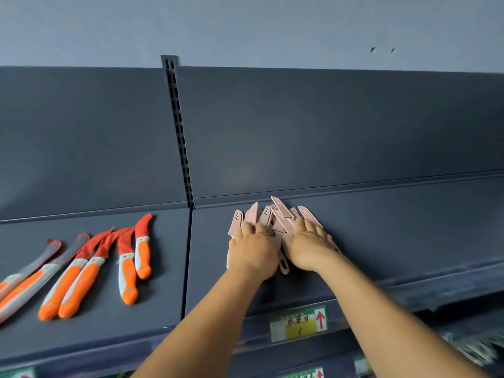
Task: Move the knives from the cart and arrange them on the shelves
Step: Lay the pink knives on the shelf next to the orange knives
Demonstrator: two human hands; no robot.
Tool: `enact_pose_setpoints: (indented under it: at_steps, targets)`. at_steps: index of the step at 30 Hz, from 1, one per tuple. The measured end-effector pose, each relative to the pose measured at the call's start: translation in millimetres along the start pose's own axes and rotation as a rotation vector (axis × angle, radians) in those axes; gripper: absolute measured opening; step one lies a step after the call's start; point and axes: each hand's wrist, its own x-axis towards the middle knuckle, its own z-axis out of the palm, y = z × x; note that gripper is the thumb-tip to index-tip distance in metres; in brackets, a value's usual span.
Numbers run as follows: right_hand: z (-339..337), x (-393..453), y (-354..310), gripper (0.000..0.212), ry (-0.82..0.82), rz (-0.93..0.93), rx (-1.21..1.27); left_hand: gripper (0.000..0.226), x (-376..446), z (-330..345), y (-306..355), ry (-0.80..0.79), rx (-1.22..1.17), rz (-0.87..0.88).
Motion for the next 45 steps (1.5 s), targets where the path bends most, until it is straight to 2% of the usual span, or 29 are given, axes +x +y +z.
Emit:
enact_pose_setpoints:
  at_steps: [4, 10, 13, 16, 21, 32, 39, 45]
  targets:
    - [-4.7, -9.4, 0.3, 0.062, 0.128, -0.056, 0.030, 0.061, -10.9, -9.5, 1.0, 0.080, -0.035, 0.079]
    - [-15.9, -71.4, -5.9, 0.050, 0.337, -0.091, 0.104, 0.047, -58.2, -28.4, 2.1, 0.215, -0.069, 0.218]
    - [-10.8, -117.7, -8.2, 0.046, 0.375, -0.069, 0.151, 0.036, -94.7, -31.9, -6.1, 0.232, -0.119, 0.256]
    - [5.3, -170.2, -10.9, 0.047, 0.355, -0.012, 0.202, 0.037, -140.1, -29.8, -21.2, 0.229, -0.138, 0.307]
    - [51.5, -261.6, -15.7, 0.047, 0.315, 0.077, 0.238, 0.041, -222.9, -7.5, -55.4, 0.140, -0.154, 0.388]
    - [170.3, -434.4, 7.6, 0.054, 0.127, 0.447, 0.281, 0.040, -379.4, 75.1, -107.7, -0.230, -0.071, 0.489]
    - [220.1, -534.7, 47.4, 0.049, 0.097, 0.676, 0.304, 0.047, -461.1, 126.7, -96.7, -0.464, -0.017, 0.552]
    - [235.6, -617.9, 91.4, 0.049, 0.152, 0.848, 0.397, 0.047, -528.6, 161.5, -56.8, -0.598, 0.016, 0.687]
